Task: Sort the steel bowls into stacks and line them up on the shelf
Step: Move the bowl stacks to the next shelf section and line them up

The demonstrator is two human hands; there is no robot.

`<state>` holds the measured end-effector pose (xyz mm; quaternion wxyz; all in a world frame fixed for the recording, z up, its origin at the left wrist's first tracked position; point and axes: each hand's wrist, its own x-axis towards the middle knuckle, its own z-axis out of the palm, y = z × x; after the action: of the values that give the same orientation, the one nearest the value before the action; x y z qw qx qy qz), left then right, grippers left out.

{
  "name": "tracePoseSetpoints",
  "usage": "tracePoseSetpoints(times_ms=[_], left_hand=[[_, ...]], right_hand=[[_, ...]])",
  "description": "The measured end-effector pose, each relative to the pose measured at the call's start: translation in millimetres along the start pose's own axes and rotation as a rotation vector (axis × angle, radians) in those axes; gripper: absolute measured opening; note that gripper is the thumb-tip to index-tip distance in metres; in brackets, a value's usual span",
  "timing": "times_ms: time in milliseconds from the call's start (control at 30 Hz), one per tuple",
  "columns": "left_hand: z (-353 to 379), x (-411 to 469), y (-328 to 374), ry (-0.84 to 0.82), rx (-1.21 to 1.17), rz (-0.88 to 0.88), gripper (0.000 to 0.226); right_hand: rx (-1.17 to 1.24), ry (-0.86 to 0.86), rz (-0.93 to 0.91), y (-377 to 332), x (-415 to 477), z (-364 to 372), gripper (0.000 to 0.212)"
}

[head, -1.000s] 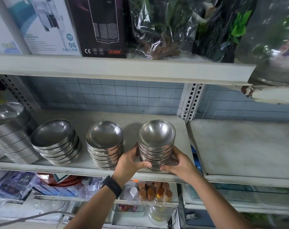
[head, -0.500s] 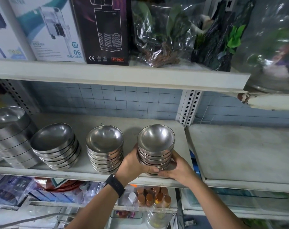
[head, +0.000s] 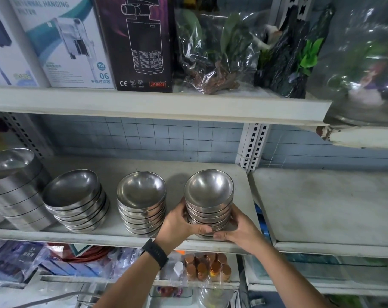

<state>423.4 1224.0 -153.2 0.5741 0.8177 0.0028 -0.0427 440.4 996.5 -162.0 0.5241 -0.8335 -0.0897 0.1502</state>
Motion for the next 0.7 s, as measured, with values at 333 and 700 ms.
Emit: tracePoseSetpoints(times_ms=[333,700], left_hand=[[-7,5,4,-0.075,-0.056,0.068,0.108],[-2,3,-10,-0.054,-0.119,-0.008,0.111]], right_hand=[[-0.047,0.022,0.024,-2,3,-2,0.083],[0.01,0.004,0.002,0,1,-3,0.085]])
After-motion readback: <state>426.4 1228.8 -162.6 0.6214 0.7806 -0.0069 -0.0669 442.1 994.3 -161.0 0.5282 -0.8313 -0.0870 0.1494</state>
